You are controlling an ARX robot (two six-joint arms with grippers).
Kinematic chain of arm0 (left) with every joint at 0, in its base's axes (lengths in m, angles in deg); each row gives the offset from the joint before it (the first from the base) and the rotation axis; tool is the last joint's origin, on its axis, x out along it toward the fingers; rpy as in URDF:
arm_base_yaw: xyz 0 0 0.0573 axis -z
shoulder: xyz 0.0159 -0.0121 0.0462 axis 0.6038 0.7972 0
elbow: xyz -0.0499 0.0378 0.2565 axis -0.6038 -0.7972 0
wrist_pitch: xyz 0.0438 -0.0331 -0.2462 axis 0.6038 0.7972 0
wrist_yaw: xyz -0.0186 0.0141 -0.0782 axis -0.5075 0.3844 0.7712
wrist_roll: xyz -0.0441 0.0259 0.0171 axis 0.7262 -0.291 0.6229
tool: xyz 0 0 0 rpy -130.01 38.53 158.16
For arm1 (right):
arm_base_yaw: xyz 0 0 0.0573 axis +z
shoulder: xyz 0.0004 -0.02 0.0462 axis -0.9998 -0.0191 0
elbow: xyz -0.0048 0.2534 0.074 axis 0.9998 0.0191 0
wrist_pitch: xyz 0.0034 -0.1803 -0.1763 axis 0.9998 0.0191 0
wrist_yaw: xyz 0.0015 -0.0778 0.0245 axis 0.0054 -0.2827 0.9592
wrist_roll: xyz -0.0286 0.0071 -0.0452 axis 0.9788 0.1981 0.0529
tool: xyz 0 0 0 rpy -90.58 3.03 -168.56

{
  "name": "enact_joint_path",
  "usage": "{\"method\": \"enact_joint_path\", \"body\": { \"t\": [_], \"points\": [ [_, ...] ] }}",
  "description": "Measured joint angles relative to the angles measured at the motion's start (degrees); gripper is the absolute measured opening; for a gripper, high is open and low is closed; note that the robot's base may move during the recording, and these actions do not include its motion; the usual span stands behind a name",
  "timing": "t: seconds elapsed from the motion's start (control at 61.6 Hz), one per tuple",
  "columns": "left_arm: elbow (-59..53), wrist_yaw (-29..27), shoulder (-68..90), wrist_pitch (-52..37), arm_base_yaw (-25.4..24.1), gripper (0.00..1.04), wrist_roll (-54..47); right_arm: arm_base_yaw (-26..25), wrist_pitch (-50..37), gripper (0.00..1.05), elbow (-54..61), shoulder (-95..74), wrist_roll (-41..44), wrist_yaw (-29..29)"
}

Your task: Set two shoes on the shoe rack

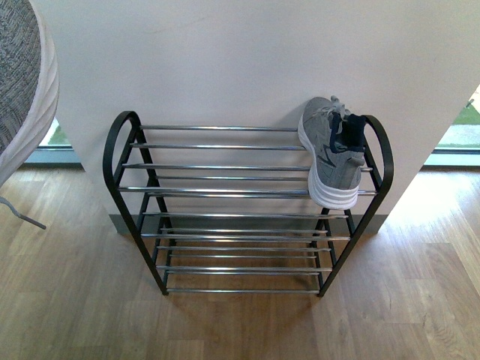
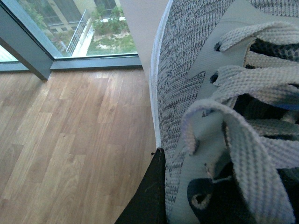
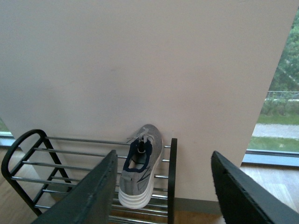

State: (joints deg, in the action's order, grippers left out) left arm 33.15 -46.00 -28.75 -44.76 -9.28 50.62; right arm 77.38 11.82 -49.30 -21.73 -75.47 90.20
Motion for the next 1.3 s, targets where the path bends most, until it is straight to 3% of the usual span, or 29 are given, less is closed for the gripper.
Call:
{"method": "enact_joint_path", "body": {
  "t": [0.227,0.341,0.39,0.471,1.169,1.298],
  "points": [
    [0.0,0.0,0.0,0.0,0.0,0.02,0.0,3.8,3.3,0.01,2.9,6.3,0.7,-3.6],
    [0.0,0.0,0.0,0.0,0.0,0.02,0.0,5.1,5.0,0.02,3.7,8.9,0.7,-4.9],
    [0.0,0.0,0.0,0.0,0.0,0.02,0.0,8.7,6.4,0.02,4.3,10.9,0.7,-9.9],
    [0.0,0.0,0.0,0.0,0.0,0.02,0.0,11.2,8.1,0.02,5.0,13.4,0.8,-10.4],
    [0.0,0.0,0.0,0.0,0.0,0.02,0.0,11.4,19.6,0.02,6.4,27.8,0.8,-11.0],
    [0.0,0.0,0.0,0.0,0.0,0.02,0.0,11.4,29.1,0.02,6.4,36.0,0.8,-11.0]
  ]
}}
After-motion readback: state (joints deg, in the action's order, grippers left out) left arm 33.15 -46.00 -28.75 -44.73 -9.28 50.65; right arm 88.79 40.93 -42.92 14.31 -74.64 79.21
